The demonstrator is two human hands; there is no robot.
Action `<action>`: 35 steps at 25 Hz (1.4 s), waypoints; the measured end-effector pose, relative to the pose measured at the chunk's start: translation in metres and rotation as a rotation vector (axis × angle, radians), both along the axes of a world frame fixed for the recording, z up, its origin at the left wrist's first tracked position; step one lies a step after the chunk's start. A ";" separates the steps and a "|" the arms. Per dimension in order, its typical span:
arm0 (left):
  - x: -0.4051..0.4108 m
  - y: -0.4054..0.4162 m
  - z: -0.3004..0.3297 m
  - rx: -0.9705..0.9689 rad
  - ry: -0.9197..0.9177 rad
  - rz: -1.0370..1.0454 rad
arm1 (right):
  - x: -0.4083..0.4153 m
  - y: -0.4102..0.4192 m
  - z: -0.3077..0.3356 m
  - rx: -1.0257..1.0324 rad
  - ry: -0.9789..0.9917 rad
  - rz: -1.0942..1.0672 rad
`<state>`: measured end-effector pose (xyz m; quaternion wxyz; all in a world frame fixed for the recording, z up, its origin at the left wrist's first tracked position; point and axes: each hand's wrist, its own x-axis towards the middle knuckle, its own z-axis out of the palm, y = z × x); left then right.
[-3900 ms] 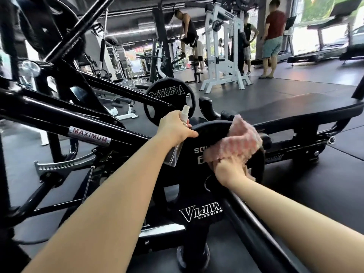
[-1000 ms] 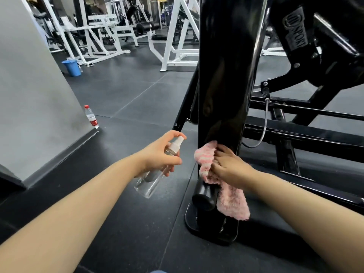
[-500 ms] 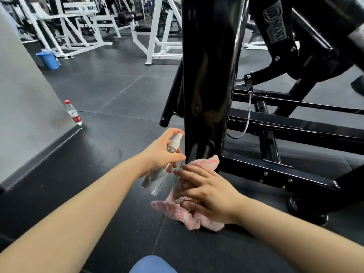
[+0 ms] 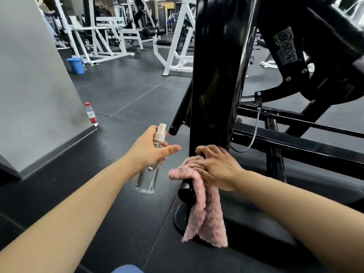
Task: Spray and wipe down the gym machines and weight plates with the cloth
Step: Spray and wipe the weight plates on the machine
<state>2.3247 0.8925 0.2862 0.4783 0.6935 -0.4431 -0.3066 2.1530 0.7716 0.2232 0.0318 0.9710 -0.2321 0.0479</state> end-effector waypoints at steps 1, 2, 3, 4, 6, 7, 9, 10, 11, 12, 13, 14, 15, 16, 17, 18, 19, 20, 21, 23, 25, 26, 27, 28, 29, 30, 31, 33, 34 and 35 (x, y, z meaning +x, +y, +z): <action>-0.002 -0.002 0.007 -0.027 0.036 0.013 | 0.007 -0.008 0.004 -0.100 0.060 -0.055; -0.007 -0.006 0.013 -0.049 0.084 0.033 | 0.014 -0.013 0.010 -0.161 0.106 -0.097; -0.012 -0.010 0.020 -0.061 0.140 0.055 | 0.021 -0.015 0.015 -0.173 0.112 -0.118; -0.017 -0.016 0.025 -0.070 0.202 0.076 | 0.024 -0.015 0.022 -0.130 0.079 -0.141; -0.026 -0.028 0.029 -0.113 0.301 0.087 | 0.021 -0.013 0.034 0.192 -0.162 -0.206; -0.029 -0.035 0.028 -0.125 0.299 0.090 | 0.015 -0.013 0.039 0.521 -0.347 -0.220; -0.040 -0.052 0.019 -0.123 0.252 0.125 | 0.002 -0.004 0.052 1.192 -0.532 -0.142; -0.049 -0.059 0.017 -0.118 0.241 0.144 | -0.003 0.000 0.052 1.304 -0.505 -0.089; -0.058 -0.065 0.014 -0.118 0.232 0.146 | -0.006 0.006 0.050 1.288 -0.494 -0.065; -0.068 -0.070 0.011 -0.115 0.220 0.132 | -0.008 0.012 0.045 1.223 -0.531 -0.079; -0.076 -0.073 0.006 -0.106 0.189 0.119 | -0.011 0.015 0.039 1.161 -0.608 -0.141; -0.080 -0.075 -0.002 -0.070 0.136 0.124 | -0.015 0.015 0.033 1.123 -0.689 -0.229; -0.082 -0.074 -0.009 -0.013 0.078 0.144 | -0.021 0.015 0.028 1.128 -0.744 -0.318; -0.083 -0.073 -0.016 0.086 0.011 0.154 | -0.028 0.013 0.020 1.171 -0.772 -0.384; -0.083 -0.072 -0.024 0.199 -0.043 0.147 | -0.035 0.012 0.014 1.271 -0.784 -0.435; -0.081 -0.072 -0.032 0.326 -0.102 0.112 | -0.040 0.010 0.007 1.404 -0.792 -0.460; -0.081 -0.074 -0.039 0.443 -0.168 0.053 | -0.042 0.011 0.003 1.543 -0.806 -0.453; -0.081 -0.080 -0.044 0.523 -0.224 -0.002 | -0.042 0.011 -0.001 1.666 -0.825 -0.420; -0.080 -0.085 -0.046 0.573 -0.266 -0.041 | -0.042 0.011 -0.002 1.733 -0.834 -0.383; -0.074 -0.096 -0.048 0.630 -0.183 -0.056 | -0.038 0.006 -0.005 1.734 -0.821 -0.323; -0.063 -0.104 -0.053 0.578 -0.040 -0.112 | -0.033 0.002 -0.006 1.656 -0.817 -0.314; -0.058 -0.105 -0.055 0.557 0.006 -0.109 | -0.031 0.001 -0.008 1.601 -0.821 -0.310; -0.052 -0.105 -0.057 0.573 0.048 -0.103 | -0.030 0.000 -0.008 1.540 -0.820 -0.300; -0.047 -0.105 -0.059 0.594 0.068 -0.120 | -0.028 0.000 -0.010 1.480 -0.809 -0.292; -0.045 -0.102 -0.060 0.601 0.085 -0.147 | -0.028 0.003 -0.010 1.421 -0.796 -0.292; -0.045 -0.099 -0.060 0.595 0.109 -0.169 | -0.028 0.005 -0.013 1.372 -0.784 -0.298; -0.045 -0.093 -0.062 0.577 0.139 -0.182 | -0.029 0.010 -0.014 1.334 -0.769 -0.306; -0.047 -0.075 -0.063 0.548 0.203 -0.183 | -0.031 0.023 -0.014 1.265 -0.723 -0.309; -0.047 -0.063 -0.065 0.541 0.251 -0.182 | -0.033 0.031 -0.014 1.258 -0.708 -0.289; -0.048 -0.050 -0.068 0.532 0.305 -0.187 | -0.035 0.039 -0.015 1.279 -0.707 -0.272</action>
